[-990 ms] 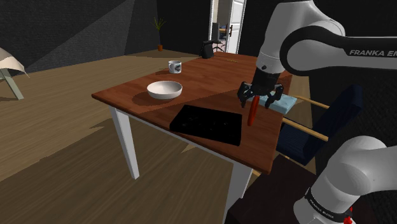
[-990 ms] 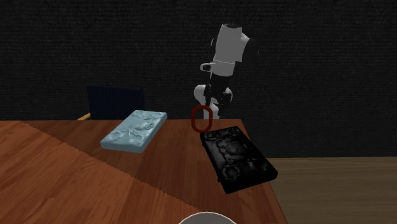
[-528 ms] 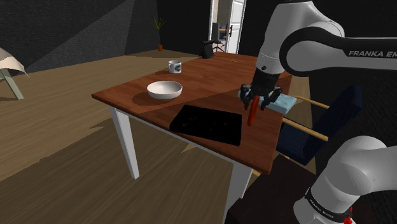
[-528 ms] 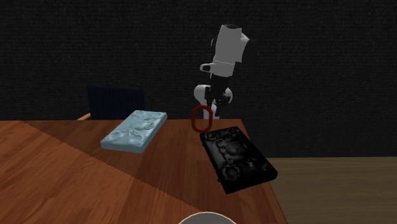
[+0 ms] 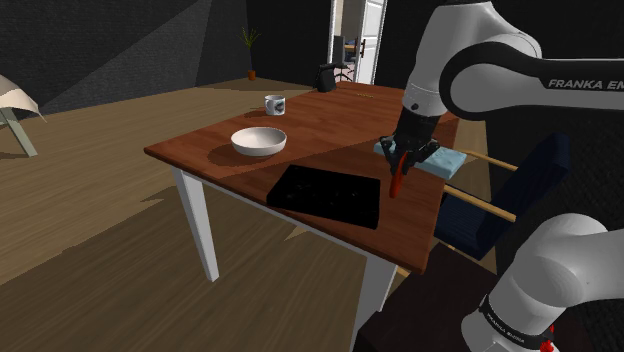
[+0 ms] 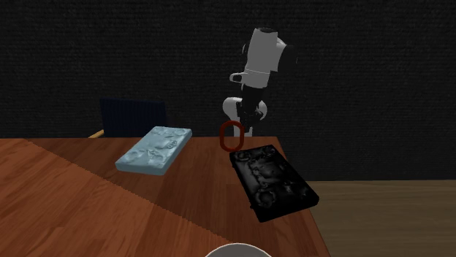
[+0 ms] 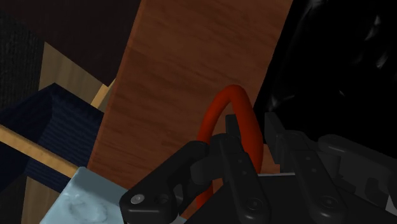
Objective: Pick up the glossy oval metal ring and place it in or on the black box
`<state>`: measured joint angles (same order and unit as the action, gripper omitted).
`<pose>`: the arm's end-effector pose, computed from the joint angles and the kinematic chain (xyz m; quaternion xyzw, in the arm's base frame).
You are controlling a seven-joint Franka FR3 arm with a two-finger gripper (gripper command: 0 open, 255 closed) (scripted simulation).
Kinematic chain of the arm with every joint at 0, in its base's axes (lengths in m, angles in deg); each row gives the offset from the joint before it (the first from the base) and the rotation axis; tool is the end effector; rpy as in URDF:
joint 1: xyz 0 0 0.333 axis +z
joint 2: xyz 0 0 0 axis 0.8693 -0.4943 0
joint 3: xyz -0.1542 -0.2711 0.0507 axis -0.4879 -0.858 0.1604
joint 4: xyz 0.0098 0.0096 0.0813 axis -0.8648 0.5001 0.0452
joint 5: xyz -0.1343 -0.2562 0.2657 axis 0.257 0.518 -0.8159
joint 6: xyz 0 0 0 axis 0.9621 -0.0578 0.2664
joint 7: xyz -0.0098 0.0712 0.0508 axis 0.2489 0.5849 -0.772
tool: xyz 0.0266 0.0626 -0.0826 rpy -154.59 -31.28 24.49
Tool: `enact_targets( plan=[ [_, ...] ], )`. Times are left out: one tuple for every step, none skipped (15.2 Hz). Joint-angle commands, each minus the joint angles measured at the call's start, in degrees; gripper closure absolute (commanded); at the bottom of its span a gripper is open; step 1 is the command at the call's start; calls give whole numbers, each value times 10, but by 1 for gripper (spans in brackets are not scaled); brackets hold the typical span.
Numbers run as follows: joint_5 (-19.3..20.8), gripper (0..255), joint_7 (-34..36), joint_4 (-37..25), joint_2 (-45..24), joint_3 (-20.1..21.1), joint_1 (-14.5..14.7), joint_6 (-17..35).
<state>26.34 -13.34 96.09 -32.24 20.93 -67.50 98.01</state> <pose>0.3093 0.0919 0.5587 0.9311 -0.3509 0.0943 0.0324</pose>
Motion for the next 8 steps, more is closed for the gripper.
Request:
enact_targets(
  plan=[
    [0, 255, 0, 0, 0, 0, 0, 0],
    [1, 255, -1, -8, -1, -1, -1, -7],
    [2, 255, -1, -16, -3, -2, -2, -14],
    [3, 255, -2, -25, -4, -3, -3, -21],
    [4, 255, -2, -33, -6, -5, -3, -28],
    [6, 255, -3, -42, -7, -6, -4, -35],
    [7, 255, -3, -51, -9, -7, -5, -42],
    [8, 255, -4, -60, -11, -8, -6, -49]
  ],
)
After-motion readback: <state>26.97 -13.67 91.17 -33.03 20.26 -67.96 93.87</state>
